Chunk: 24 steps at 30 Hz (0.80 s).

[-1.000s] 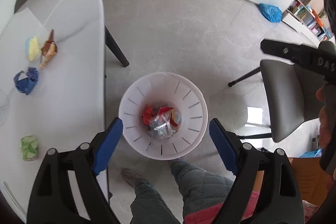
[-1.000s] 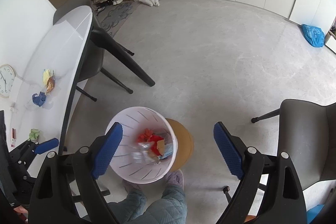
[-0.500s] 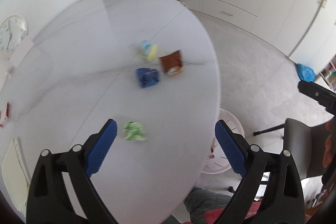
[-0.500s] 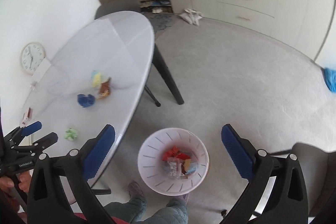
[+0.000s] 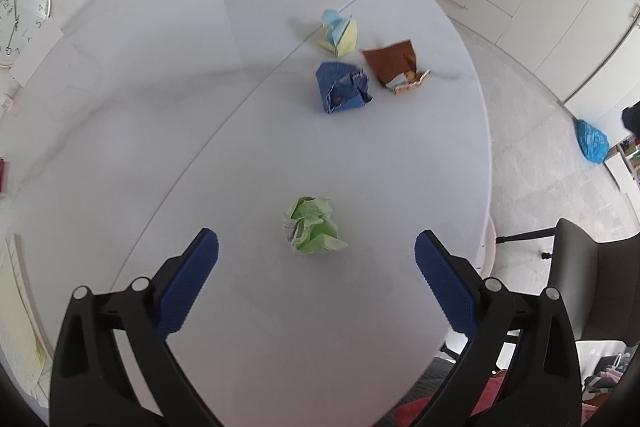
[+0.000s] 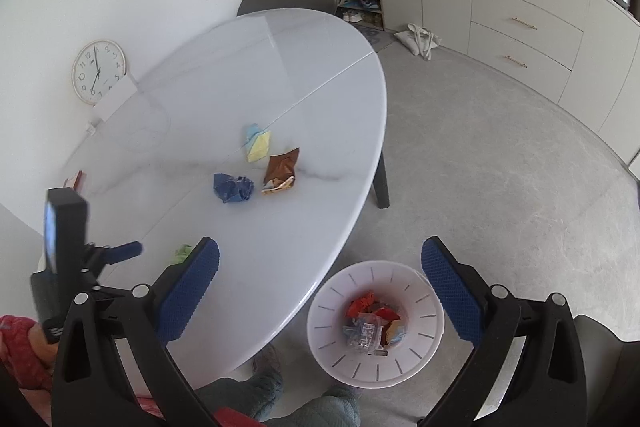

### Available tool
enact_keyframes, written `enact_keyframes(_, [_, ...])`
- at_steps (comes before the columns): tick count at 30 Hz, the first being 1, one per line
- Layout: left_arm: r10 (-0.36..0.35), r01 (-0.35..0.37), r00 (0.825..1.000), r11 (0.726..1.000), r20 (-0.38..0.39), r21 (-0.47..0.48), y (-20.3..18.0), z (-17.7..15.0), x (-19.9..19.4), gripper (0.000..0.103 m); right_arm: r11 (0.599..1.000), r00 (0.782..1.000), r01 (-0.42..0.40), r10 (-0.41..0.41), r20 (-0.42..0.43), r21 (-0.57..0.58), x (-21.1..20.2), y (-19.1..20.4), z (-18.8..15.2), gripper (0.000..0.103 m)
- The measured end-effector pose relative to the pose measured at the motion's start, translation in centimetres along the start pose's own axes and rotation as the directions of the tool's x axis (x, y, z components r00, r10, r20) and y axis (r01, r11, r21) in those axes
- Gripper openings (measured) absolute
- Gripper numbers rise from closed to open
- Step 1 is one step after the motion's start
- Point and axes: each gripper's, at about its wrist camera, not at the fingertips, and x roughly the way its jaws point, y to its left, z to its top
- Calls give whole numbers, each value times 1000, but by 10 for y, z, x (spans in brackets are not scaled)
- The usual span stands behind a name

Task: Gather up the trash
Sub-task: 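Grasp the crumpled green tissue with the left tool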

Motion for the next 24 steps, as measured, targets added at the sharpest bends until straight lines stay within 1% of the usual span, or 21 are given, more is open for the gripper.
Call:
enact_keyframes(2, [-11, 11, 1000, 1000, -19, 9, 0, 2, 10, 80, 1000, 1000, 4, -4, -3, -3, 2, 4, 0, 101])
enact_keyframes(4, [-19, 19, 999, 1000, -34, 13, 1, 4, 19, 68, 1000, 1000, 5, -5, -8, 3, 5, 5, 1, 101])
enact_keyframes(5, [-19, 19, 999, 1000, -43, 16, 1, 4, 22, 65, 1000, 1000, 6, -6, -13, 8, 7, 6, 2, 101])
enact_keyframes(7, [-28, 29, 998, 999, -55, 25, 1, 5, 27, 51, 1000, 1000, 7, -7, -18, 16, 11, 7, 4, 101])
enact_keyframes(8, [-35, 37, 997, 999, -63, 29, 2, 5, 29, 48, 1000, 1000, 7, -6, -20, 19, 13, 6, 5, 101])
enact_keyframes(10, [-48, 51, 996, 998, -76, 33, 3, 5, 33, 33, 1000, 1000, 5, -4, -24, 25, 16, 6, 6, 101])
enact_keyframes(14, [-62, 66, 995, 997, -84, 39, 10, 6, 33, 31, 1000, 999, -12, 13, -45, 27, 27, 11, 8, 100])
enact_keyframes(18, [-68, 69, 996, 997, -63, 16, 22, 8, 22, 30, 999, 996, -40, 39, -78, -6, 43, 25, 13, 101])
enact_keyframes(21, [-61, 61, 998, 998, -21, -10, 35, 7, 2, 30, 995, 990, -86, 81, -118, -41, 61, 42, 18, 100])
enact_keyframes(24, [-39, 40, 999, 999, 17, -37, 51, 3, -18, 30, 986, 977, -161, 153, -149, -41, 83, 60, 23, 100])
